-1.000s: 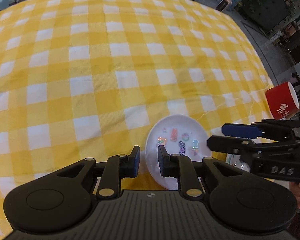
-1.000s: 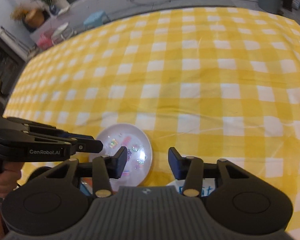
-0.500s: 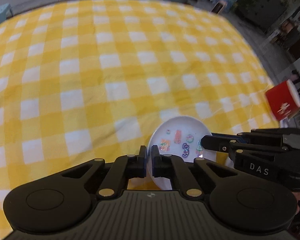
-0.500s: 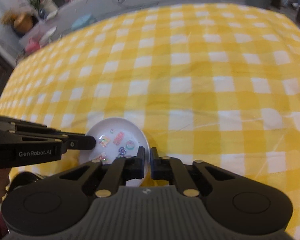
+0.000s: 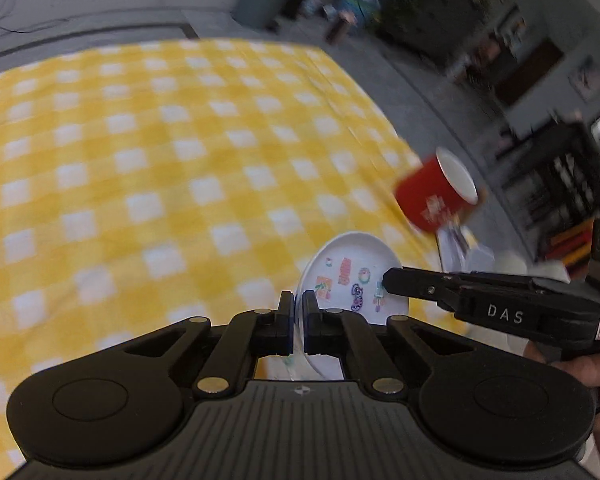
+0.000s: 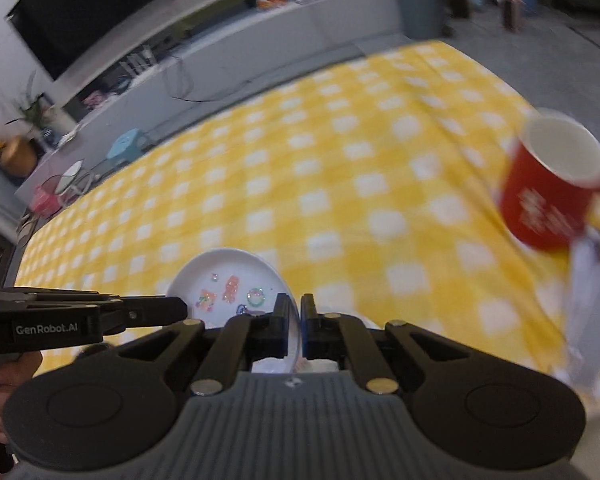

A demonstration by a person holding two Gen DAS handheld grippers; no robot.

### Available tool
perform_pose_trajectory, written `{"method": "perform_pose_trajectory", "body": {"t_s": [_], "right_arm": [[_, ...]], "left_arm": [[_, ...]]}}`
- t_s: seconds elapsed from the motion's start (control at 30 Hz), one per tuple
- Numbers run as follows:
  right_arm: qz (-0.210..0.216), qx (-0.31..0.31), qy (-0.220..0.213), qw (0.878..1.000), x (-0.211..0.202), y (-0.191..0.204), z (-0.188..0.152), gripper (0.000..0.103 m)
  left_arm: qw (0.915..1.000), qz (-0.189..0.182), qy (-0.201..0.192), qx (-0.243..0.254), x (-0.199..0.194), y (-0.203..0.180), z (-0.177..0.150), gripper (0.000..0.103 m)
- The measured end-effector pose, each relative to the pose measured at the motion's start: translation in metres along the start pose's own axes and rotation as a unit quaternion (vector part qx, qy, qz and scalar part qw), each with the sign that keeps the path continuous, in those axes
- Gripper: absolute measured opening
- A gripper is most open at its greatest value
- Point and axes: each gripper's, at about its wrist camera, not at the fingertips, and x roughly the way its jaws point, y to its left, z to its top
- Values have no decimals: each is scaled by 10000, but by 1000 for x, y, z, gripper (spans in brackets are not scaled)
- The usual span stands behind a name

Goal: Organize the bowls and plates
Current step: 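Lower the small sticker plate onto the 'Fruity' plate and open both grippers, then close both grippers on the rim of the nested bowl stack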

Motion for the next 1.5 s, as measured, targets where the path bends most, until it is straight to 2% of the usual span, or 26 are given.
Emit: {"method": "perform_pose_trajectory", "body": {"t_s": [0.1, 0.2, 0.3, 0.43, 0.53, 0.6, 0.63, 0.7, 0.73, 0.77, 0.8, 0.87, 0.93, 1.03, 1.1, 1.23, 1.33, 1.5], "right_arm": [[-149, 220, 253, 9993, 1, -19, -13, 3], [-245, 376, 457, 9979, 8, -32, -25, 3], [-197, 442, 551, 9973, 14, -33, -29, 3], [-290, 466, 616, 9966, 24, -35, -31, 4], [-296, 549, 708, 9955, 34, -37, -28, 4], [-339, 559, 780, 9948, 38, -38, -30, 5], [-362, 535, 777, 9949, 38, -38, -31, 9], [-451, 376, 632, 9963, 38, -35, -32, 13], [-444, 331, 551, 9969, 35, -34, -32, 26], [-401, 342, 492, 9974, 31, -34, -32, 35], [-372, 377, 454, 9976, 28, -33, -33, 49], [-359, 356, 370, 9980, 19, -30, -33, 52], [-324, 282, 237, 9988, 11, -26, -34, 61], [-246, 170, 74, 9995, -4, -17, -38, 66], [-156, 80, 4, 9998, -12, -9, -44, 67], [174, -73, -156, 9997, -22, 11, -56, 71], [522, -181, -70, 9984, -24, 29, -65, 73], [953, -321, 188, 9948, -16, 52, -80, 73]], "left_arm": [[9987, 119, 401, 275, 19, -20, -6, 4], [9959, 400, 648, 480, 34, -32, -12, 4], [9920, 794, 670, 713, 43, -39, -18, 4], [9910, 867, 719, 725, 49, -38, -18, 6], [9892, 968, 755, 796, 53, -42, -19, 11], [9878, 975, 782, 929, 55, -45, -20, 23], [9874, 983, 776, 963, 54, -46, -21, 26], [9880, 1019, 688, 936, 52, -46, -19, 41], [9883, 1054, 604, 923, 50, -46, -19, 45], [9882, 1103, 510, 934, 47, -46, -18, 52], [9877, 1168, 421, 947, 43, -47, -17, 53], [9869, 1278, 252, 949, 34, -49, -16, 56], [9873, 1310, 63, 892, 20, -51, -16, 59], [9856, 1457, -256, 819, -3, -54, -20, 65], [9806, 1707, -454, 847, -17, -58, -26, 68], [9701, 2181, -612, 873, -38, -59, -37, 68], [9663, 2397, -824, 453, -58, -47, -54, 72], [9548, 2826, -826, -400, -70, -5, -85, 72]]}}
